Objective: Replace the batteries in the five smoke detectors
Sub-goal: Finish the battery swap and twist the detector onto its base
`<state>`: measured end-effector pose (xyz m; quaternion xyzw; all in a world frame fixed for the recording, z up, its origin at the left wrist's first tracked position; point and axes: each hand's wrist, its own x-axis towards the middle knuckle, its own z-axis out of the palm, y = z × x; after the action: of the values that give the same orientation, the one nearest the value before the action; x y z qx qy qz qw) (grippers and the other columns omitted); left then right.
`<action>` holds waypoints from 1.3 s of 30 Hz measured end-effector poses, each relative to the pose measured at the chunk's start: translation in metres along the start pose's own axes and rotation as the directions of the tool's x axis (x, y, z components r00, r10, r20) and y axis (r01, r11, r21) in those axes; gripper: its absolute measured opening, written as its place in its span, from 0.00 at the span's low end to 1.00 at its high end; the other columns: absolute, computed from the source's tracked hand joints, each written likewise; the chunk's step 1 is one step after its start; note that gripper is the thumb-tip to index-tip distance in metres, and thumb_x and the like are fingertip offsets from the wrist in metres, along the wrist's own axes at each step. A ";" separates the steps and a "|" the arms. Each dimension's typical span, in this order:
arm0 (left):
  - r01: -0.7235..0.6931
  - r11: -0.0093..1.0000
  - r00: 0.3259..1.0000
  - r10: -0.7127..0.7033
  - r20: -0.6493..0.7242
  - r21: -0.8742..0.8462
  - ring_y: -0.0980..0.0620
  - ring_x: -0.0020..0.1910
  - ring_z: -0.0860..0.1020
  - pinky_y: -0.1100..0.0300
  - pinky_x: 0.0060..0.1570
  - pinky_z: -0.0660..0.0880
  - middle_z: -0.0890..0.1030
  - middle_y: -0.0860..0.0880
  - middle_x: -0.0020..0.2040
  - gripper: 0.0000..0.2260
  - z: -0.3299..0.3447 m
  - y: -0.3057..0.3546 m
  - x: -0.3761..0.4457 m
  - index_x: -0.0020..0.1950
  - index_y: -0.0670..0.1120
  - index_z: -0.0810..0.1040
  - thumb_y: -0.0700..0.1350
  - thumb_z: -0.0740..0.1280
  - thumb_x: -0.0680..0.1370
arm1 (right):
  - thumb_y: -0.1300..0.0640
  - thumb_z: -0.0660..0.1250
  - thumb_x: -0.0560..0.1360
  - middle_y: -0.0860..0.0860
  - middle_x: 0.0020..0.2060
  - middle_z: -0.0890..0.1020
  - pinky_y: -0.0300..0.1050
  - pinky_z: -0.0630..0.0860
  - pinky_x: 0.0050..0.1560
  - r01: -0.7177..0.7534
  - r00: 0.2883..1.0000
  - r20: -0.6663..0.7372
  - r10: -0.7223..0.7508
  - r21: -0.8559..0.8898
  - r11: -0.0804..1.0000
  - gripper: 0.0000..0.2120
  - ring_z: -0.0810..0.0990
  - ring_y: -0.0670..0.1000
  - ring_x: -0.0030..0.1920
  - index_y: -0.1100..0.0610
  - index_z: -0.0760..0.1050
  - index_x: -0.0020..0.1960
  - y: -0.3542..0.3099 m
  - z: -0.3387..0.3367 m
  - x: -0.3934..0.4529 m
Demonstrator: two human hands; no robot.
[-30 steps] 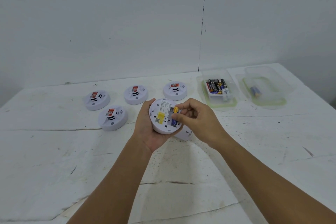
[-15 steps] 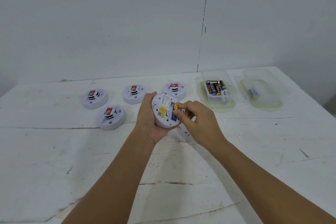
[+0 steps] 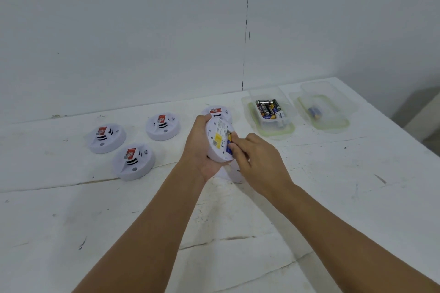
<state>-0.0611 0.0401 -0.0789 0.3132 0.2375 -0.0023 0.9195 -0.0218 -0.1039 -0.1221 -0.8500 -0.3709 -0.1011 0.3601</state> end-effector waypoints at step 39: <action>-0.158 0.946 0.920 0.245 -0.305 0.284 0.37 0.62 0.81 0.37 0.67 0.75 0.84 0.41 0.56 0.15 0.071 -0.005 0.095 0.58 0.50 0.83 0.59 0.67 0.80 | 0.51 0.70 0.78 0.41 0.48 0.84 0.46 0.69 0.51 0.304 0.787 0.616 0.024 -0.421 0.855 0.07 0.78 0.48 0.49 0.43 0.84 0.54 0.143 -0.069 0.181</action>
<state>0.0535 0.0086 -0.0748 0.4468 0.3548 0.1161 0.8130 0.2128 -0.1171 -0.0703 -0.8695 -0.4906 0.0542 -0.0174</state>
